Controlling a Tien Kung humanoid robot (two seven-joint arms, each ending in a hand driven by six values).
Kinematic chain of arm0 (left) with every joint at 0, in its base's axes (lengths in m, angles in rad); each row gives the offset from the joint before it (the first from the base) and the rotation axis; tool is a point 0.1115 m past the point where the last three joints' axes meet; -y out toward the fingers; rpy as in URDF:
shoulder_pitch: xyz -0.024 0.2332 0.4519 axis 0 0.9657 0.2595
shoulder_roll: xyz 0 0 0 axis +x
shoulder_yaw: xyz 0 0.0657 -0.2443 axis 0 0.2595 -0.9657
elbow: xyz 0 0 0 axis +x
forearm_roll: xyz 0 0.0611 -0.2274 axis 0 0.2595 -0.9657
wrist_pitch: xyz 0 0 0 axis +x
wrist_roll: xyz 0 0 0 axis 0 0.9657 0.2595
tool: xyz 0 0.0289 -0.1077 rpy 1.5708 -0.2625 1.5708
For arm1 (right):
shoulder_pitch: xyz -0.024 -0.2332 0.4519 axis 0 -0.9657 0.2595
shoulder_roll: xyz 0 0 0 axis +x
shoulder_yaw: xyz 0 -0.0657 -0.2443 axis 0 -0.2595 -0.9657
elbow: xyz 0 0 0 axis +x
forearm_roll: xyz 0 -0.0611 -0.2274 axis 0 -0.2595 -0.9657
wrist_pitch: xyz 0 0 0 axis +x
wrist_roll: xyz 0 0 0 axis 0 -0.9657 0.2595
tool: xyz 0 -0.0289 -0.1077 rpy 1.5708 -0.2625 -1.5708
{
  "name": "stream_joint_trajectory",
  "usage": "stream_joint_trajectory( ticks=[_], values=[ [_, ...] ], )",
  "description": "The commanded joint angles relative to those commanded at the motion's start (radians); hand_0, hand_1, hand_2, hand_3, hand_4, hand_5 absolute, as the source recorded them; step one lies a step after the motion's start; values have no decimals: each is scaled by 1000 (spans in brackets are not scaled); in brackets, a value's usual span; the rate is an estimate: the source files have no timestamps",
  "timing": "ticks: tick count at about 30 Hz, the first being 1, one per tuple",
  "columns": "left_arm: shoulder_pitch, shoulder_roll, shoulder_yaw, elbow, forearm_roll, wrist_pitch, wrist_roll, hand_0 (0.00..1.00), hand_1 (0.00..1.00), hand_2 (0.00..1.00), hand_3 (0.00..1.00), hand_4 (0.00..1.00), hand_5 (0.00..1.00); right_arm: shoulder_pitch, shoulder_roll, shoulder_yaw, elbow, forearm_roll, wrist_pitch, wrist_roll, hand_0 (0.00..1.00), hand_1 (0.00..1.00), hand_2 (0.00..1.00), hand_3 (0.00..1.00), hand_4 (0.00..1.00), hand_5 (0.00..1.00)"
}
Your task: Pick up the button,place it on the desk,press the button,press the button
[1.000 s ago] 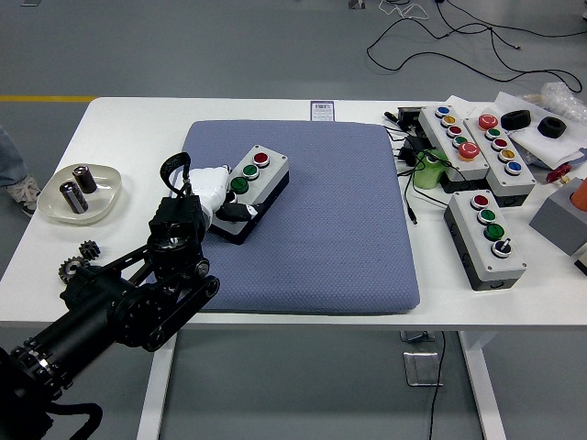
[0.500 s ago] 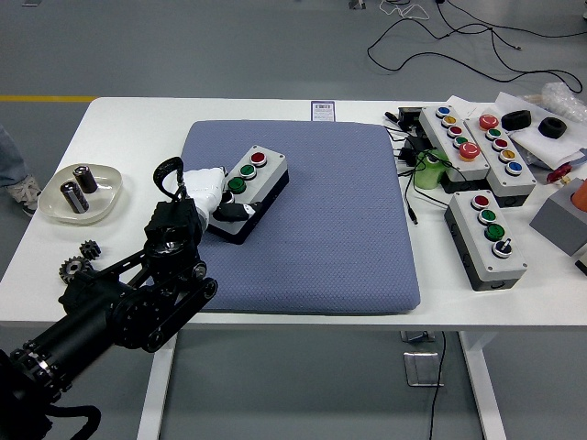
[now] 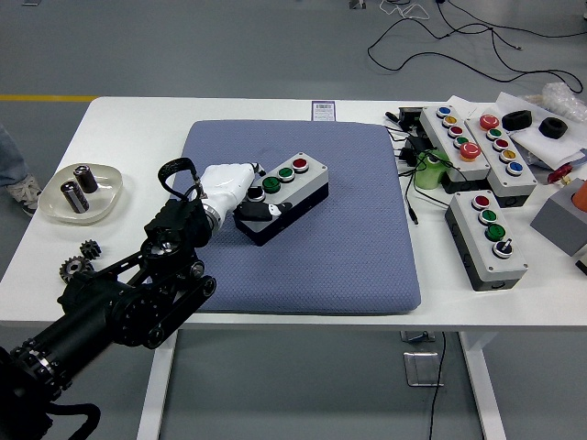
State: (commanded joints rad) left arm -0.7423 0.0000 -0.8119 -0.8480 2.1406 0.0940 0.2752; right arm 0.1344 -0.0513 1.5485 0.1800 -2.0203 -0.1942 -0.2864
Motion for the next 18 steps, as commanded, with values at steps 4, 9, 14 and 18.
stream_joint_trajectory(
  ticks=[4,9,14,18],
  values=[
    [-12,0,15,9,14,-20,-62,160,194,247,278,284,2,2,1,0,0,0,-1,0,672,646,683,628,308,170],
    [-29,27,40,15,20,-30,-134,160,194,247,278,284,2,3,2,2,0,0,-1,-1,672,646,683,628,308,170],
    [-43,55,56,29,4,-14,-200,166,199,251,285,310,2,4,2,3,0,-2,0,-2,672,646,683,628,308,171],
    [-47,73,66,38,-15,-3,-248,168,201,253,288,335,2,4,2,4,0,-2,0,-2,672,646,684,628,309,171]
  ],
)
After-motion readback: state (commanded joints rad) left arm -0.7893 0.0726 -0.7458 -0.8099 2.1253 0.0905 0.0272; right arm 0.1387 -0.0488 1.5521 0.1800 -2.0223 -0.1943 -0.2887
